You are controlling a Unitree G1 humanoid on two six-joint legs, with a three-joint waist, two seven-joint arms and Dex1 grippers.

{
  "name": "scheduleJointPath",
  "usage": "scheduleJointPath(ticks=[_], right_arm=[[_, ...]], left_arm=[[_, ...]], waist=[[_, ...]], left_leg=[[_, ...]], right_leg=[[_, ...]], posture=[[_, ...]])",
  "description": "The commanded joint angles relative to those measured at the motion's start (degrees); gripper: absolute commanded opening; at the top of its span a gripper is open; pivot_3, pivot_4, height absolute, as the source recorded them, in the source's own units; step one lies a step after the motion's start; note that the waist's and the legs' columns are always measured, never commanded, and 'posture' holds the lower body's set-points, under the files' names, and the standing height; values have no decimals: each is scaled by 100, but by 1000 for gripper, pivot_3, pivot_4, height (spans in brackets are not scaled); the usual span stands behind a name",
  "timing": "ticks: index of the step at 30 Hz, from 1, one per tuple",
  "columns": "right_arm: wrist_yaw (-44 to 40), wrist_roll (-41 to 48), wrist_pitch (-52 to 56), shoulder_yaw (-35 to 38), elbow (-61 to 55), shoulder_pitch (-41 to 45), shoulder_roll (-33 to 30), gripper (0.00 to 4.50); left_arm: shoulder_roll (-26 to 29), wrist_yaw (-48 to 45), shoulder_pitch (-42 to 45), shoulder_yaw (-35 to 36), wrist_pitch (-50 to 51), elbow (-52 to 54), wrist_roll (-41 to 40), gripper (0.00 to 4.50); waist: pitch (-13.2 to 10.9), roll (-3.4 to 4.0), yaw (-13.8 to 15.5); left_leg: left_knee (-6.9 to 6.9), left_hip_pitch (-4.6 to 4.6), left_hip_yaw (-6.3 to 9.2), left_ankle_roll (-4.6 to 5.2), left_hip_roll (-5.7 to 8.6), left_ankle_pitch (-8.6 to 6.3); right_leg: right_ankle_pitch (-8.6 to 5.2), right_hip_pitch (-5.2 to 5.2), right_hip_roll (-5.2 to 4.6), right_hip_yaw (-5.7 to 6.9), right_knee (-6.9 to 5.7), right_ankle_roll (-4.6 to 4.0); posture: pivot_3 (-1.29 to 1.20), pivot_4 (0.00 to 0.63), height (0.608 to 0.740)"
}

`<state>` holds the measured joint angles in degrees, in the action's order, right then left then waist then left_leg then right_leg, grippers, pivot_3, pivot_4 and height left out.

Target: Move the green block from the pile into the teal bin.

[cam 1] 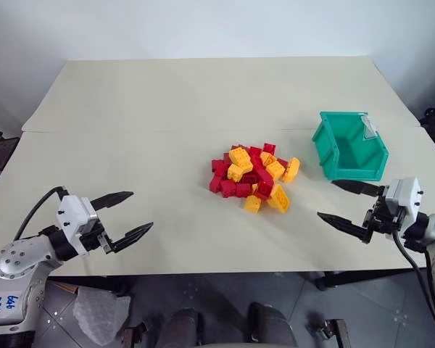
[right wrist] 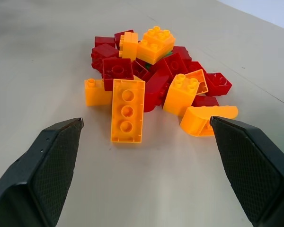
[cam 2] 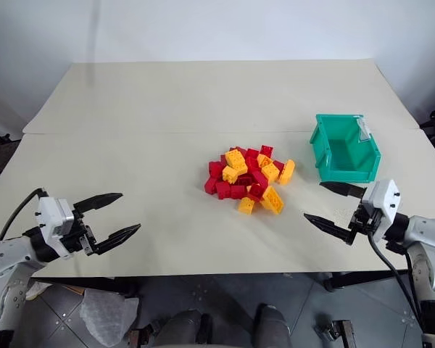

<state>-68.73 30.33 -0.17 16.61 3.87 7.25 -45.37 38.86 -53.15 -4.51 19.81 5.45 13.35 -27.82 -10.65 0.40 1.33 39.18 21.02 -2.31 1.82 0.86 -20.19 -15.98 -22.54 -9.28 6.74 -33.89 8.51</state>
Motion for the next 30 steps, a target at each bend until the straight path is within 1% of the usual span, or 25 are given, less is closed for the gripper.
scheduleJointPath(ticks=[1,4,6,13,16,19,23,24,26,27,28,30], right_arm=[[96,49,-125,190,-49,43,81,4492],[204,54,-109,214,-46,41,153,4492],[339,6,-144,258,-2,24,197,4492],[619,-7,-155,446,307,20,246,4492],[620,-4,55,237,265,188,235,3911],[877,-132,488,-161,33,552,327,2875],[1106,-488,1041,-913,-240,1158,456,1441],[1138,-532,1216,-1090,-316,1325,498,1167],[1189,-586,1473,-1329,-428,1587,585,498],[1338,-724,1694,-1541,-447,1854,690,147],[1418,-809,1973,-1781,-427,2152,810,70],[1579,-985,2374,-2093,-365,2558,993,70]], left_arm=[[36,18,41,100,-38,179,-96,4500],[90,-58,60,73,381,197,-417,4500],[139,-146,52,-4,331,123,-286,4500],[-110,-69,222,-104,326,145,-338,4500],[-178,-33,237,-204,307,187,-261,4500],[-230,9,243,-265,289,205,-223,4500],[-284,85,253,-313,264,220,-217,4500],[-294,103,250,-322,252,224,-210,4500],[-316,137,249,-323,245,228,-216,4500],[-343,174,245,-320,231,224,-215,4500],[-365,195,238,-334,202,217,-196,4500],[-400,234,225,-356,173,213,-175,4500]], waist=[[0,0,0],[0,0,8],[0,0,4],[0,0,2],[0,0,-3],[0,0,-50],[0,1,-81],[0,1,-83],[0,1,-98],[0,1,-90],[0,1,-96],[0,1,-131]], left_leg=[[0,0,0,0,0,0],[2,0,0,0,1,0],[3,1,1,0,1,0],[3,0,1,0,2,0],[3,-1,0,0,1,0],[3,-4,-3,0,-1,0],[4,-6,-3,-1,-3,1],[4,-5,-2,-1,-3,1],[4,-1,0,-1,-2,1],[4,1,3,-2,-2,1],[4,2,8,-1,-1,1],[5,5,6,-1,0,1]], right_leg=[[0,0,0,0,0,0],[0,1,-1,0,-1,0],[0,1,-1,0,-1,0],[0,3,-1,0,0,0],[0,2,0,0,-2,0],[0,2,1,-2,-3,0],[0,1,1,-3,-8,-2],[0,-1,1,-3,-8,-2],[0,-3,0,-2,-7,-2],[1,-4,0,0,-7,-2],[1,-4,-2,4,-7,-1],[1,-4,-2,3,-5,-1]], posture=[[0,150,740],[0,150,740],[0,150,740],[0,150,740],[0,150,740],[0,150,740],[0,150,740],[0,150,740],[0,150,740],[0,150,740],[0,150,740],[0,150,740]])
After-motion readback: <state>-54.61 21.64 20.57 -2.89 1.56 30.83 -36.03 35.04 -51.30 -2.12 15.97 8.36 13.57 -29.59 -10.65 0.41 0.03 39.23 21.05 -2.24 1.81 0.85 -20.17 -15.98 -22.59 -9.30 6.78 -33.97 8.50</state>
